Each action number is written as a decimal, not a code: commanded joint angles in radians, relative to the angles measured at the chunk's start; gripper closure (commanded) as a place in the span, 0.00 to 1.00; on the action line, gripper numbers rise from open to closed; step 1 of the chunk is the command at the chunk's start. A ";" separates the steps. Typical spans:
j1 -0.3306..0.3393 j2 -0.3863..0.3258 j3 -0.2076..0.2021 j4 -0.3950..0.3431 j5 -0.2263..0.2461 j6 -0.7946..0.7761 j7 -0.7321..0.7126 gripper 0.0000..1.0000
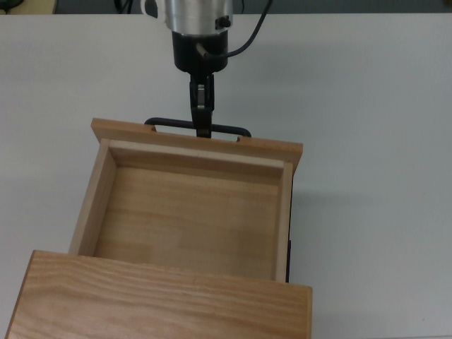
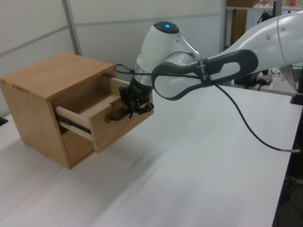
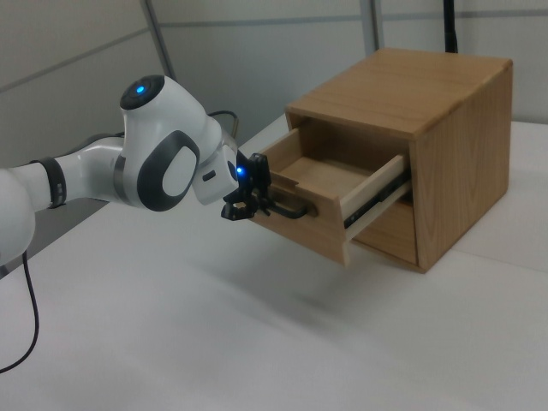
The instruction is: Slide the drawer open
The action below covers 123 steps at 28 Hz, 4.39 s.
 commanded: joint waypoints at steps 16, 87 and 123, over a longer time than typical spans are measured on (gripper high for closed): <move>0.013 -0.102 0.012 0.023 0.024 -0.289 0.063 1.00; -0.056 -0.134 -0.004 0.109 0.009 -0.740 -1.503 0.00; -0.058 -0.122 -0.002 0.107 0.021 -0.820 -1.621 0.00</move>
